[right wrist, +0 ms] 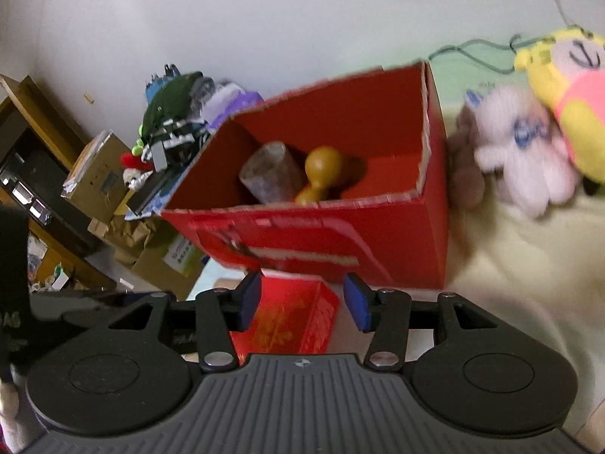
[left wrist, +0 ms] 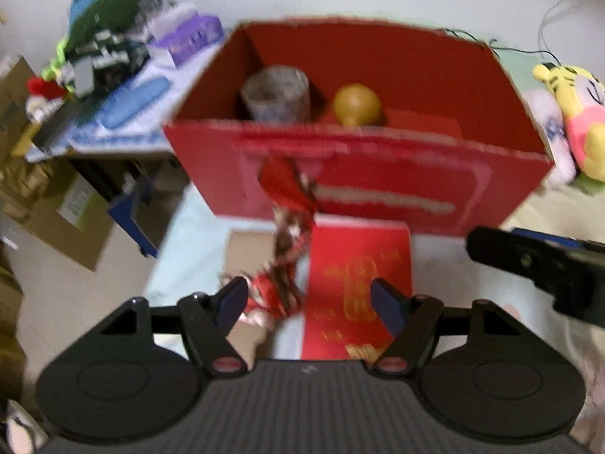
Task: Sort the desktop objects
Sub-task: 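Move the right gripper out of the box toward the red cake box, then close the right gripper on the small red printed cake box, then lift the cake box with the right gripper and carry it over the red box, then lower the cake box into the red box and open the right gripper, then withdraw the right gripper up out of the red box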
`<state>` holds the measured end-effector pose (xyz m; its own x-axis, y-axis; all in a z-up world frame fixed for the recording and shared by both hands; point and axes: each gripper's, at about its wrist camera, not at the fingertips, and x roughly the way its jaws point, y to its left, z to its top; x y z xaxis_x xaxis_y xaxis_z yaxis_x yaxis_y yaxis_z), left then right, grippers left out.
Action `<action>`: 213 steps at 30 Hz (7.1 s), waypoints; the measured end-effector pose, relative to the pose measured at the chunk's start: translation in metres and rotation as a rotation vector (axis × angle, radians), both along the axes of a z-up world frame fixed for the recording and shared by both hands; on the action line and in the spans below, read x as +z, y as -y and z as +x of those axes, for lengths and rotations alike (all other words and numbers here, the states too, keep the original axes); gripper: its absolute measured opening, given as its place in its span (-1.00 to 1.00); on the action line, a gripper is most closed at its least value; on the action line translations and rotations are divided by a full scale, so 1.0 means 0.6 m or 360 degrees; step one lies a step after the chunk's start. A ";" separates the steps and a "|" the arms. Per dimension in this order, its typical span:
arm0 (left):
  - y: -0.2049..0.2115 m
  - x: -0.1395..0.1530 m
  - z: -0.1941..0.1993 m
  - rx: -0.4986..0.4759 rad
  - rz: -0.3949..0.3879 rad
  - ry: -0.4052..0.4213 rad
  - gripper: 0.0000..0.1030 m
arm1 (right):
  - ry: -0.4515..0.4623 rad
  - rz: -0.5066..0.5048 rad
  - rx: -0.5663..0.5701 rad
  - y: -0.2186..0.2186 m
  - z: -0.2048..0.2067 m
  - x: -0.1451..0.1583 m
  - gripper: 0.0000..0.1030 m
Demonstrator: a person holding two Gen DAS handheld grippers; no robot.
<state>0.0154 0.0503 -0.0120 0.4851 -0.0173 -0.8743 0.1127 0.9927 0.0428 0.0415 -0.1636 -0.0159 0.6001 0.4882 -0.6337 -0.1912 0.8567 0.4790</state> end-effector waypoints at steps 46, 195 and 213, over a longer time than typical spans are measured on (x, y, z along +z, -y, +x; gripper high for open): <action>0.151 -0.094 0.021 -0.0571 -0.0177 -0.0205 0.70 | -0.0498 0.0195 -0.0108 0.092 0.025 -0.114 0.04; 0.037 -0.039 0.325 -0.0802 -0.0173 -0.0126 0.58 | -0.0565 -0.0424 -0.0548 -0.080 0.293 -0.024 0.08; 0.097 -0.010 0.339 -0.1031 -0.0601 -0.0240 0.03 | -0.0257 -0.0105 -0.0498 0.026 0.278 0.071 -0.30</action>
